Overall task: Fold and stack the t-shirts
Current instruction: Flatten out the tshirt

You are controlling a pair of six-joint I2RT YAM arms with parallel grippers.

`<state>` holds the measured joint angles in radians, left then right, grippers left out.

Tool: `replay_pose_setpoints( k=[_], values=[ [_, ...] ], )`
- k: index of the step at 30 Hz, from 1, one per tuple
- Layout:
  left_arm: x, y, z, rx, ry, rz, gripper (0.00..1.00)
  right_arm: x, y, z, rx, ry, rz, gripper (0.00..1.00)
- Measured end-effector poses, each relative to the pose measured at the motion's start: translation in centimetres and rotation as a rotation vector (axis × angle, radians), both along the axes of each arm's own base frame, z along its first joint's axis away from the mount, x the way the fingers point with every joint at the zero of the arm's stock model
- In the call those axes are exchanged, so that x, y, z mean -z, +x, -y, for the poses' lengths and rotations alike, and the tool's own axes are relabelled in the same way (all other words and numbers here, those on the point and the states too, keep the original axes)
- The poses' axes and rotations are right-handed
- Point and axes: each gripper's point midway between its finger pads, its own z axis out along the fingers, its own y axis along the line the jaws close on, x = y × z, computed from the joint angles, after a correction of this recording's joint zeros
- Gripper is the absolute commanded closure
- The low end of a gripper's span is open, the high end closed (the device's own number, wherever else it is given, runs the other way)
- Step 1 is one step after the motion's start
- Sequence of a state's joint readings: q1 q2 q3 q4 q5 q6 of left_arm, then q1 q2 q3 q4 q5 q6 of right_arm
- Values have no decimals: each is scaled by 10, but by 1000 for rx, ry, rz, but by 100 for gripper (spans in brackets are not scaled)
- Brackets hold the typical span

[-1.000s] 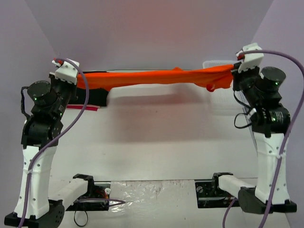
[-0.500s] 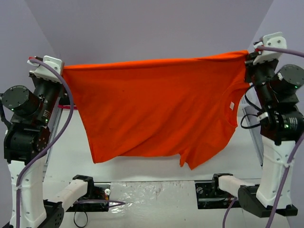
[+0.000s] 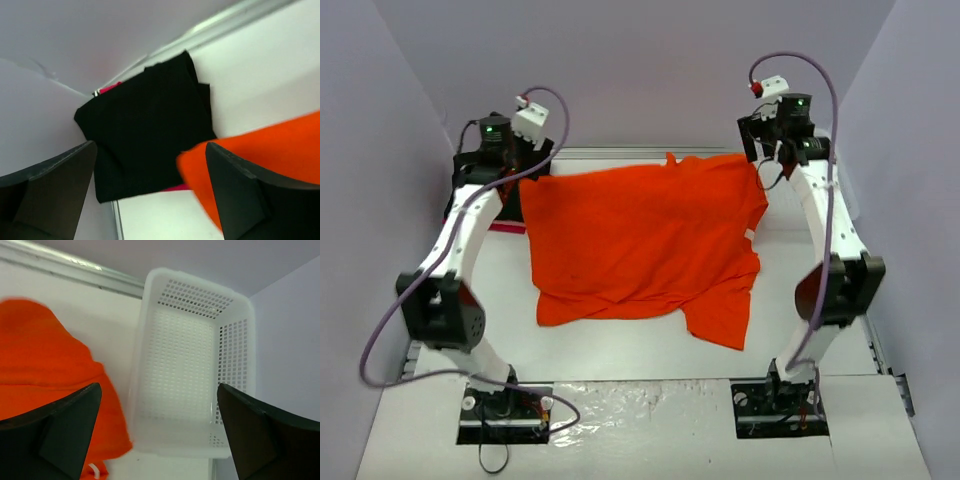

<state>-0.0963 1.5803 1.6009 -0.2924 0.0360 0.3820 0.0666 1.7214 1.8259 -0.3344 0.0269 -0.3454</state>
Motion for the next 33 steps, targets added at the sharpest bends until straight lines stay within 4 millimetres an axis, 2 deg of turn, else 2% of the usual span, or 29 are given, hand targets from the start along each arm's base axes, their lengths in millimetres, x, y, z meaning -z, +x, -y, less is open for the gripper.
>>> replay_pose_setpoints(
  k=[2,4,5,6,8,9,11,13,15,17,18,19,20,21,22,23,26,28,33],
  values=[
    [50,28,-4,-13,24,-88,6,41,31,-1,16,-22,-81,0],
    [101,41,-6,-13,49,-174,6,93,49,-4,20,-38,-179,0],
    [123,39,-7,-9,56,-216,6,120,48,-7,14,-44,-247,0],
    [142,33,-7,-4,63,-257,6,139,45,-8,11,-49,-296,0],
    [165,13,-9,6,77,-320,6,168,31,-13,-4,-59,-385,0],
    [166,6,-10,9,82,-329,6,174,24,-17,-15,-64,-413,0],
    [147,-4,-10,19,85,-296,6,174,11,-26,-42,-74,-425,1],
    [109,-16,-10,33,88,-216,6,166,-5,-36,-76,-80,-422,2],
    [68,-32,-12,38,90,-118,6,152,-20,-45,-111,-74,-403,8],
    [33,-51,-13,36,90,-27,6,138,-32,-55,-154,-60,-379,17],
    [23,-59,-14,34,88,3,6,131,-35,-58,-174,-53,-365,25],
    [15,-67,-15,33,86,25,6,126,-37,-60,-189,-49,-353,37],
    [13,-71,-15,31,81,33,6,122,-36,-62,-204,-46,-343,63],
    [16,-75,-15,29,75,31,6,120,-35,-64,-218,-42,-336,75],
    [22,-78,-15,28,70,18,6,122,-34,-67,-228,-34,-338,94],
    [33,-80,-15,27,65,-6,6,125,-32,-69,-238,-32,-346,100],
    [67,-84,-14,24,54,-102,6,139,-15,-77,-257,-10,-370,100],
    [81,-85,-14,23,53,-143,6,154,2,-85,-274,4,-388,100],
    [87,-88,-16,16,56,-170,6,198,46,-102,-308,41,-438,100]
  ],
)
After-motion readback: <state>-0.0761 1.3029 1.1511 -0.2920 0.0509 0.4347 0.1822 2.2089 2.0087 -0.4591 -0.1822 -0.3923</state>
